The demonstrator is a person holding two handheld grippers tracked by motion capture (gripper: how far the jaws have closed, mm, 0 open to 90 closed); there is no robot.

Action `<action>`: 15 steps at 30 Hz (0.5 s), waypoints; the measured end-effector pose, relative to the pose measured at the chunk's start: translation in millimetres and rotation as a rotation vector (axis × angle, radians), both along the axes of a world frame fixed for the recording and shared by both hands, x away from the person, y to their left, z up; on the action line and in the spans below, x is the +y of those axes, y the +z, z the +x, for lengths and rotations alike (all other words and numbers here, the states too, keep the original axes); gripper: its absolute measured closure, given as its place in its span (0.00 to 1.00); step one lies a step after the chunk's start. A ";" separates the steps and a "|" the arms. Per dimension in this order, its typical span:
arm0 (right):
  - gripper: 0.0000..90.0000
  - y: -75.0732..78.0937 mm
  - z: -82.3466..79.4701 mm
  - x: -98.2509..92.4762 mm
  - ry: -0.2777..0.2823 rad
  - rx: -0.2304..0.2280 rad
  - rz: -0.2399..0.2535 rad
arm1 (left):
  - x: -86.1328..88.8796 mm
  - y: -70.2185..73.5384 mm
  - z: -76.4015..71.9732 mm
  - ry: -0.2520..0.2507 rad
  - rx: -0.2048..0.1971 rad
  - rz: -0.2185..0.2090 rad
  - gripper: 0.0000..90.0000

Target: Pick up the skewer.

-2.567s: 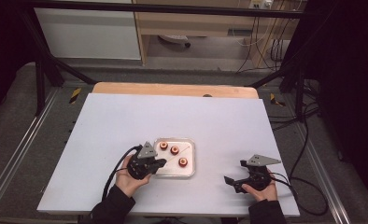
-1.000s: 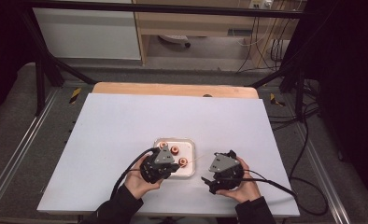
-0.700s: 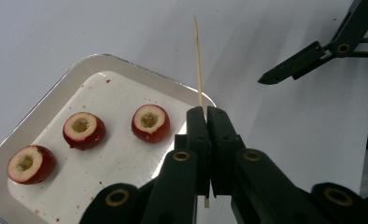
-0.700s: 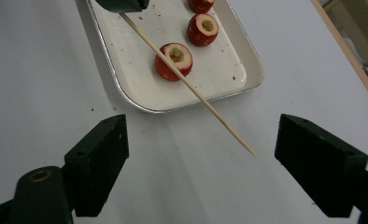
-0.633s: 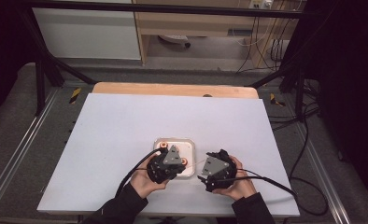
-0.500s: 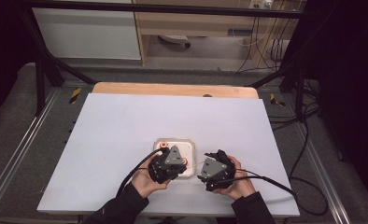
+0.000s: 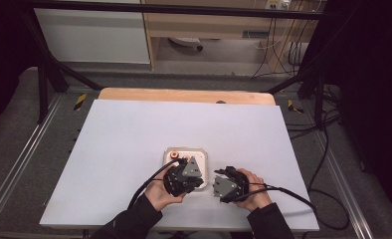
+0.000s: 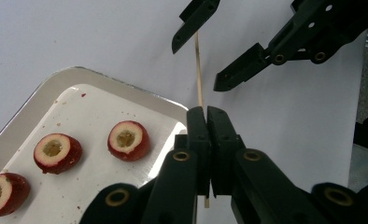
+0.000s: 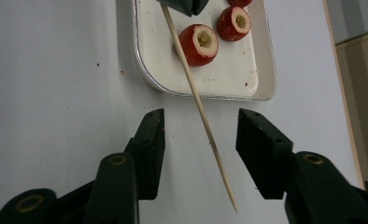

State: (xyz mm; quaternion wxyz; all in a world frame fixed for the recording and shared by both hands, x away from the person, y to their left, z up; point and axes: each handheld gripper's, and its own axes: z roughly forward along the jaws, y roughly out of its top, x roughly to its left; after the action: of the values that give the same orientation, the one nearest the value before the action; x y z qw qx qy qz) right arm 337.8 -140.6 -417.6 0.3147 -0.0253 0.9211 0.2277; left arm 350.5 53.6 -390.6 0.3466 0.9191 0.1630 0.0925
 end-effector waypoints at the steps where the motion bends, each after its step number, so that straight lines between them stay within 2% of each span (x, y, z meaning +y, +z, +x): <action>1: 0.63 -0.1 -0.6 0.0 0.003 -0.001 -0.004 | -1.0 -0.1 -0.3 -0.003 0.000 0.000 0.98; 5: 0.72 -0.4 -2.1 -0.1 0.038 -0.014 -0.036 | -3.9 -0.3 -1.6 -0.016 -0.001 0.007 0.98; 8: 0.81 -3.4 -2.8 0.1 0.085 -0.045 -0.098 | -5.2 -0.7 -2.3 -0.022 -0.001 0.007 0.98; 15: 0.91 -5.2 -3.6 0.4 0.122 -0.067 -0.125 | -7.0 -1.9 -2.8 -0.029 0.004 0.009 0.98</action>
State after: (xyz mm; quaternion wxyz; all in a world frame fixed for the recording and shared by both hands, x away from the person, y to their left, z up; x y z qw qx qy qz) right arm 334.2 -140.2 -422.7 0.3286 -0.1087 0.9192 0.1878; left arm 347.8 46.7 -392.5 0.3434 0.9231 0.1501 0.0864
